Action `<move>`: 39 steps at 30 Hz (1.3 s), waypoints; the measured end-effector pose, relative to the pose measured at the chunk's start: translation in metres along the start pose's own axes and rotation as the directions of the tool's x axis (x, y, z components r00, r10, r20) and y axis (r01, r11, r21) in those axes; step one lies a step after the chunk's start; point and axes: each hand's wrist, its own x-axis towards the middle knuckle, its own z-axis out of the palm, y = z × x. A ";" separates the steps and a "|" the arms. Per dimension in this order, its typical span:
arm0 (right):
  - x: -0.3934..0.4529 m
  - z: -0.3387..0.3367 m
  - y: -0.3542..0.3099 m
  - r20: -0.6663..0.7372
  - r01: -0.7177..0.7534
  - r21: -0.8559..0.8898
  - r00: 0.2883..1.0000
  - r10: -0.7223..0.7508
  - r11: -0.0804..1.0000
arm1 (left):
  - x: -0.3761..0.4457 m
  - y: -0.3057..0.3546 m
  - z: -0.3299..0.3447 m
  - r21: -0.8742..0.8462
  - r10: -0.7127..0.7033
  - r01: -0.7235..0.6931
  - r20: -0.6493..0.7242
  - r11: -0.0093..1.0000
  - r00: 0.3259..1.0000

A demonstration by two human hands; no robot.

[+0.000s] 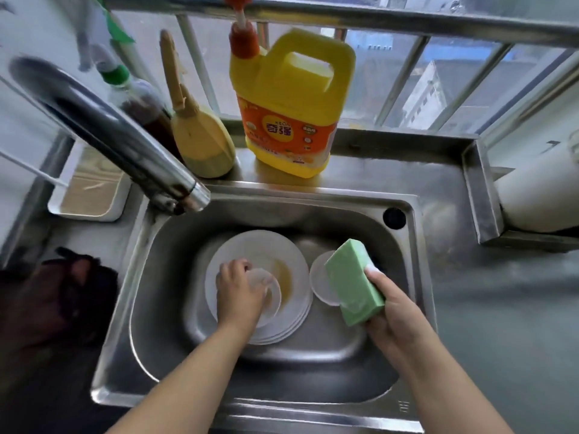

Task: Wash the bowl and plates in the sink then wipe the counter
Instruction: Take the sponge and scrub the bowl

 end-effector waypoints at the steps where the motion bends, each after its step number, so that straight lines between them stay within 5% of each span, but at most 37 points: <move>1: 0.002 0.006 0.004 0.010 -0.007 -0.013 1.000 0.008 1.000 | 0.006 -0.015 -0.005 0.036 -0.061 0.061 0.007 0.998 0.998; 5: 0.009 0.024 0.024 0.030 -0.013 -0.090 0.999 0.016 0.996 | 0.025 -0.055 -0.012 0.041 -0.270 0.269 0.255 0.962 0.929; 8: 0.012 0.031 0.038 0.029 -0.019 -0.113 0.999 0.022 0.993 | 0.034 -0.068 -0.009 0.063 -0.278 0.279 0.439 0.958 0.855; 15: 0.005 0.037 0.048 -0.021 -0.037 -0.160 0.999 0.034 0.986 | 0.037 -0.056 -0.025 -0.023 -0.257 0.304 0.474 0.953 0.842; 20: -0.008 0.040 0.043 -0.060 -0.031 -0.188 0.998 0.020 0.982 | 0.023 -0.025 -0.061 -0.318 -0.249 0.493 0.576 0.810 0.779; 24: -0.022 0.050 0.044 -0.007 0.109 -0.379 0.993 -0.121 0.919 | 0.009 -0.002 -0.086 -0.419 -0.156 0.527 0.655 0.739 0.739; 26: -0.032 0.060 0.042 0.051 0.268 -0.604 0.953 -0.299 0.750 | 0.003 0.008 -0.094 -0.439 -0.133 0.531 0.667 0.725 0.733; 28: -0.039 0.069 0.038 0.221 0.386 -0.870 0.862 -0.457 0.307 | -0.005 0.021 -0.103 -0.465 -0.111 0.544 0.680 0.698 0.724; 30: -0.044 0.083 0.041 0.410 0.360 -0.912 0.814 -0.411 -0.196 | -0.014 0.034 -0.111 -0.501 -0.071 0.548 0.692 0.670 0.719; 31: -0.044 0.090 0.046 0.444 0.328 -0.883 0.813 -0.377 -0.335 | -0.018 0.039 -0.113 -0.518 -0.051 0.547 0.694 0.657 0.718; 35: -0.047 0.093 0.064 0.550 0.353 -0.776 0.785 -0.287 -0.522 | -0.024 0.043 -0.117 -0.522 -0.043 0.498 0.660 0.693 0.750; 39: -0.039 0.071 0.032 0.745 0.306 -0.346 0.664 -0.061 -0.887 | -0.028 0.045 -0.118 -0.444 -0.080 0.544 0.719 0.712 0.691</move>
